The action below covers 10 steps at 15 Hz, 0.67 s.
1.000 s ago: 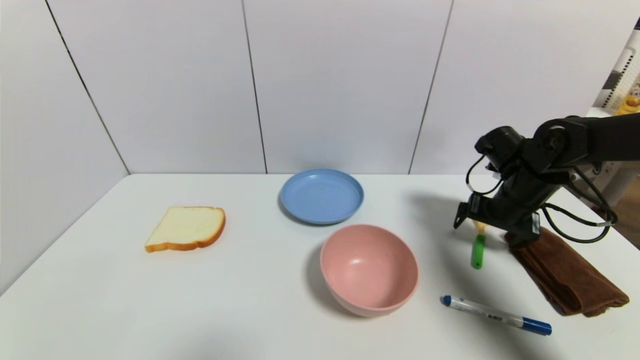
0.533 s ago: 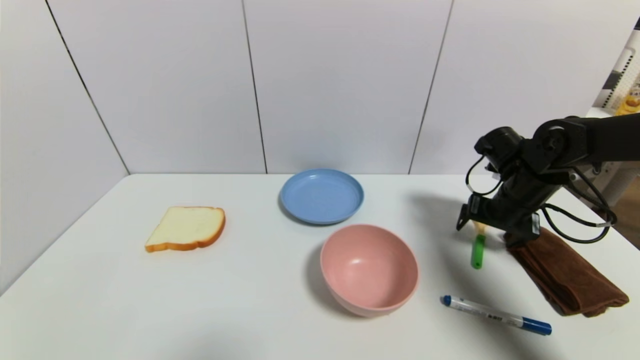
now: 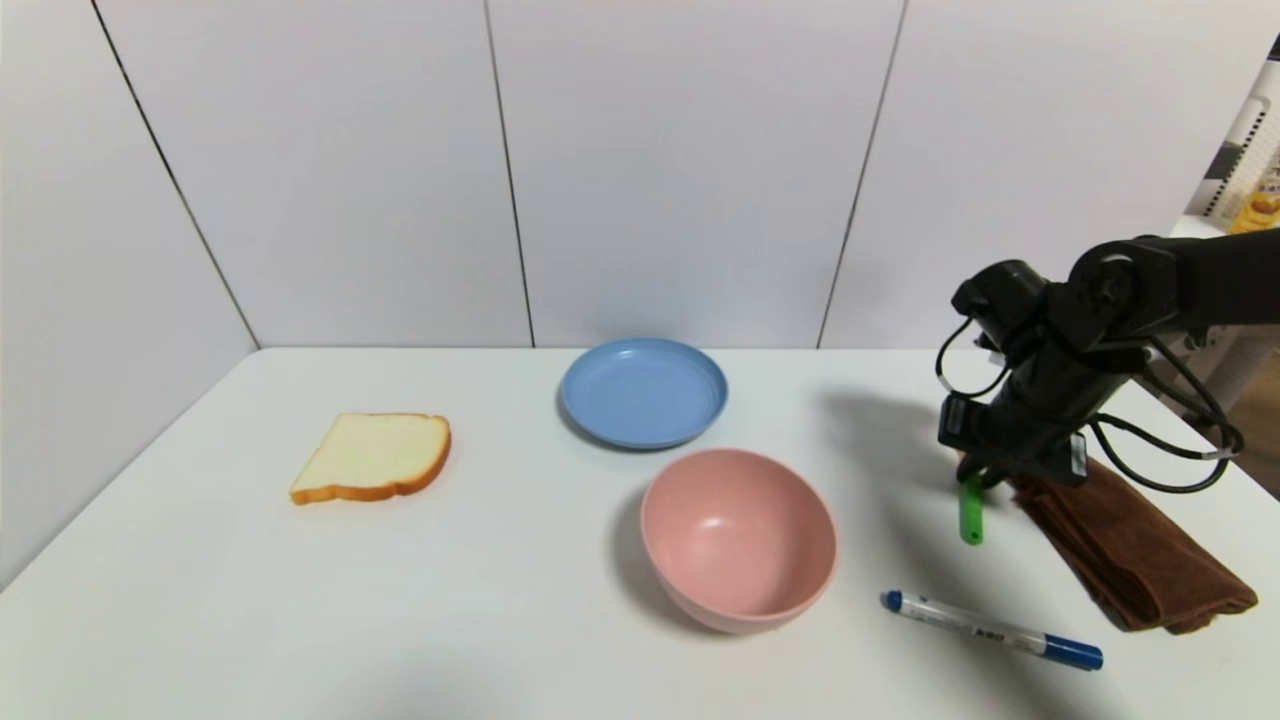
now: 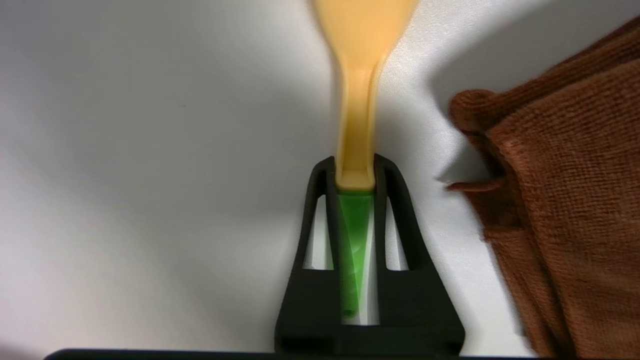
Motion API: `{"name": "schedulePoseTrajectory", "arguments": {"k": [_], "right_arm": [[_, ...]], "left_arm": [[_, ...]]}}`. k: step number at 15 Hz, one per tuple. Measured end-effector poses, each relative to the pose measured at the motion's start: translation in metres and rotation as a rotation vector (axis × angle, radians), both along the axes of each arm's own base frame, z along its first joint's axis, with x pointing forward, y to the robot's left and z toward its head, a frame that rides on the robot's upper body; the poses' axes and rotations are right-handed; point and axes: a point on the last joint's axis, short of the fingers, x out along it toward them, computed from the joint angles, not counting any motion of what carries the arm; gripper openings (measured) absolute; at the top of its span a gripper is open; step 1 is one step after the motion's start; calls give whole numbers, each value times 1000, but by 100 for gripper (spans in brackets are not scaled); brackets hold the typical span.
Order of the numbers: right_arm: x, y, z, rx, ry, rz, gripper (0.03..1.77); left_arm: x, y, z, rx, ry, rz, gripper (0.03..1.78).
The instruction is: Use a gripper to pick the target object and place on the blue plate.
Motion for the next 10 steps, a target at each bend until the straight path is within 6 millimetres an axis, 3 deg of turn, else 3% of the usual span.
{"name": "schedulePoseTrajectory", "arguments": {"k": [6, 10], "right_arm": [[-5, 2, -1, -6, 11, 12, 16], [-15, 3, 26, 12, -67, 67, 17]], "left_arm": [[0, 0, 0, 0, 0, 0, 169], [0, 0, 0, 0, 0, 0, 169]]}}
